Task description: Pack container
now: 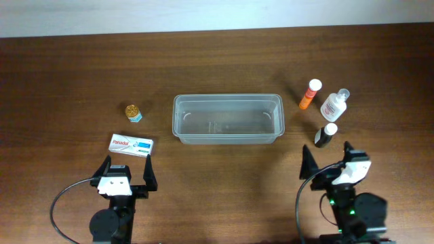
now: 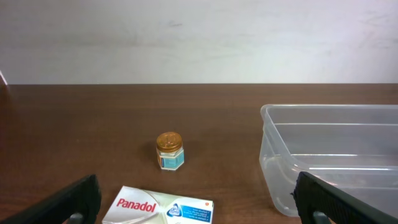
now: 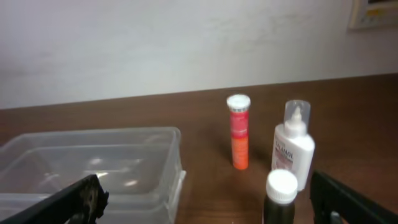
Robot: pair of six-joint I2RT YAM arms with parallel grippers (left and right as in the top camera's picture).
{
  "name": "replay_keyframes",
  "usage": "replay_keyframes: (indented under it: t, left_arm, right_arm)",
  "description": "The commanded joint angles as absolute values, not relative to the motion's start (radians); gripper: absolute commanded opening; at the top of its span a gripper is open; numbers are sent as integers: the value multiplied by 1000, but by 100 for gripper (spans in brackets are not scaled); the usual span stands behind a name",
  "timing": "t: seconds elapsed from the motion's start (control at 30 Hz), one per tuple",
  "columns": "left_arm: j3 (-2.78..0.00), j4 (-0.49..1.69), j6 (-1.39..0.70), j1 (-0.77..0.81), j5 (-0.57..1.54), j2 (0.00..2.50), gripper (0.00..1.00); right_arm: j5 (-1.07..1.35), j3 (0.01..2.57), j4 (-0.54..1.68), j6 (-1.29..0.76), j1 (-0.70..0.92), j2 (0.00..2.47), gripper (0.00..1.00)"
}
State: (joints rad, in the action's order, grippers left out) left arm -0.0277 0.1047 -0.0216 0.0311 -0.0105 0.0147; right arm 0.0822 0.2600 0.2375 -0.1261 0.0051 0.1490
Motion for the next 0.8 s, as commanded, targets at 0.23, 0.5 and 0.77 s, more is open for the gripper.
replay_keyframes:
  t: [0.23,0.5,0.77]
  left_arm:
    - [-19,99,-6,35,-6,6,99]
    - [-19,99,-6,35,-6,6,99]
    - [-19,99,-6,35,-6,6,99]
  right_arm:
    - [102,864,542,-105,-1,727,98]
    - [102,1374,938,-104,-1,1225,98]
    - [87,1623,1048,-104,-3,1547,98]
